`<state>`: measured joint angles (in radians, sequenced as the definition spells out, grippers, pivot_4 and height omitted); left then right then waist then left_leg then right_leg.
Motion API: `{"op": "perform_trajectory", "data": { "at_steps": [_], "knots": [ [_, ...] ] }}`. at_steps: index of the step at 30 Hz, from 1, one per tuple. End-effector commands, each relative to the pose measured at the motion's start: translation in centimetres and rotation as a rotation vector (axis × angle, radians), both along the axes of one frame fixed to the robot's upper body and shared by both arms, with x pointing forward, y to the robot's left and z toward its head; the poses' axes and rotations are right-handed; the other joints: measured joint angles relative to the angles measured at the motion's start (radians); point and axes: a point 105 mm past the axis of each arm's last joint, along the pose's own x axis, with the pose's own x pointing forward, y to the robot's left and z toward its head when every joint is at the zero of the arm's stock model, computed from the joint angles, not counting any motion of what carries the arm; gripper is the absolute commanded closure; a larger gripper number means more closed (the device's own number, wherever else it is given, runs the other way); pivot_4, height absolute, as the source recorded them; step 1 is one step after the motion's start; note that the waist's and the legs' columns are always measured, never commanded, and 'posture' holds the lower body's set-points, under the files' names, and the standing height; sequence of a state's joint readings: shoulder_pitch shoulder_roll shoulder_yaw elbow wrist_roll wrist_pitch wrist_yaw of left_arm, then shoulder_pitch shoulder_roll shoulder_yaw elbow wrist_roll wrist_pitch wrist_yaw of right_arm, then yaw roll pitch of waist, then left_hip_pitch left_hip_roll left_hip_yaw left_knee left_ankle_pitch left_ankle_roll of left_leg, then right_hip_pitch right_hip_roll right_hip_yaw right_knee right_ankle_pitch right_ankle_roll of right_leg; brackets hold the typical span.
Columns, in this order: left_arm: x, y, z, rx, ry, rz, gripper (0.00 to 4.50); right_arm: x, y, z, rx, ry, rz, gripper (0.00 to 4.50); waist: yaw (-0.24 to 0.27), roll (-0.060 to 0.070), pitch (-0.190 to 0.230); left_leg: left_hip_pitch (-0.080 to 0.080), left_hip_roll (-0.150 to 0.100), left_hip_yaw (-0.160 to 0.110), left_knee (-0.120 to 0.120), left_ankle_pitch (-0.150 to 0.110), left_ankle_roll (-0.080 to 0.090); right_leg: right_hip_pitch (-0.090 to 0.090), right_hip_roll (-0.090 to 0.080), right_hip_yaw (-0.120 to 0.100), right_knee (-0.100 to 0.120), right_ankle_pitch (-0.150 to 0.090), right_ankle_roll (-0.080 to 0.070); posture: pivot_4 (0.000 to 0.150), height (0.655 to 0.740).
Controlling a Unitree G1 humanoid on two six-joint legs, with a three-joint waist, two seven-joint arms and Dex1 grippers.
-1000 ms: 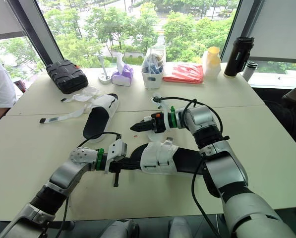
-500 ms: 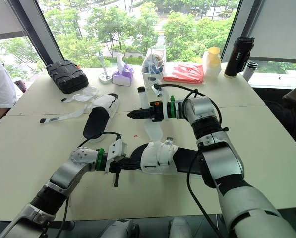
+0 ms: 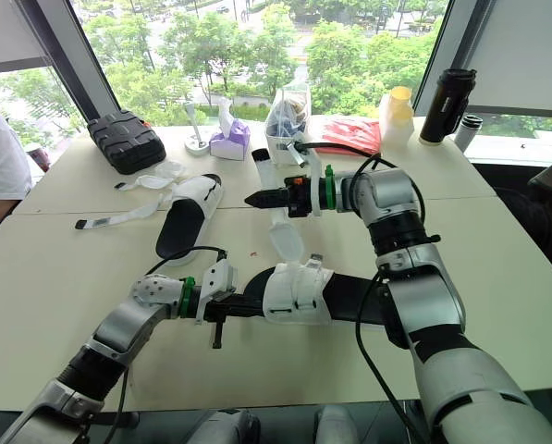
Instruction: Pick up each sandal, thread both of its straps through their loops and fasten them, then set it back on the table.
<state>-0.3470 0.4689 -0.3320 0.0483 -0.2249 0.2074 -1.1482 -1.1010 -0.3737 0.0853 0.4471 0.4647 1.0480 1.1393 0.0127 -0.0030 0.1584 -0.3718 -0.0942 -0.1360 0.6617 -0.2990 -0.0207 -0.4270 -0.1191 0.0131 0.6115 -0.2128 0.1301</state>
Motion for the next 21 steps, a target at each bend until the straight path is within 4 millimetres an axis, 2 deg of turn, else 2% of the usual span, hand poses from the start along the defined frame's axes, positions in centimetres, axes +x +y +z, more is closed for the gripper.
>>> {"op": "perform_trajectory", "data": {
  "at_steps": [1,5,8,13,18,21],
  "knots": [
    [-2.0,0.3,-5.0,0.141,0.173,-0.008,4.5,-4.1,-0.1,3.1,0.048,-0.105,0.098,4.44,0.002,0.0,0.0,-0.001,0.0,0.0,0.0,0.0,0.0,0.0,0.0,0.0,0.0,0.0,0.0,0.15,0.74],
    [-2.0,0.4,-5.0,0.141,0.175,-0.006,4.5,-6.9,-0.2,0.9,-0.006,-0.09,0.109,4.44,0.0,0.0,0.0,-0.001,0.0,0.0,0.0,0.0,0.0,0.0,-0.001,0.0,-0.001,0.0,0.0,0.15,0.74],
    [-2.0,0.4,-5.0,0.14,0.178,-0.004,4.5,-7.9,-0.1,-0.3,-0.014,-0.069,0.091,4.44,0.001,0.0,0.0,-0.001,0.0,0.0,0.0,0.0,0.0,0.0,-0.001,0.0,-0.001,0.0,0.0,0.15,0.74],
    [-2.0,0.5,-4.9,0.14,0.184,0.0,4.5,-9.1,-0.1,-3.8,-0.087,-0.093,0.052,4.44,0.001,0.0,0.0,-0.001,0.0,0.0,0.0,0.0,0.0,0.0,-0.001,0.0,-0.001,0.0,0.0,0.15,0.74],
    [-1.9,0.8,-4.9,0.146,0.186,-0.003,4.5,-10.0,-0.7,-6.2,-0.184,-0.292,0.104,4.44,-0.001,0.0,0.0,0.0,0.0,0.001,0.0,0.0,0.0,0.001,-0.001,-0.001,-0.001,-0.001,0.002,0.15,0.74],
    [-1.9,0.9,-4.8,0.148,0.186,-0.003,4.5,-10.4,-1.0,-7.0,-0.2,-0.395,0.151,4.44,-0.001,-0.001,0.0,0.001,0.0,0.001,0.0,0.0,0.0,0.002,-0.001,-0.001,-0.001,-0.002,0.003,0.15,0.74]
  ]
}}
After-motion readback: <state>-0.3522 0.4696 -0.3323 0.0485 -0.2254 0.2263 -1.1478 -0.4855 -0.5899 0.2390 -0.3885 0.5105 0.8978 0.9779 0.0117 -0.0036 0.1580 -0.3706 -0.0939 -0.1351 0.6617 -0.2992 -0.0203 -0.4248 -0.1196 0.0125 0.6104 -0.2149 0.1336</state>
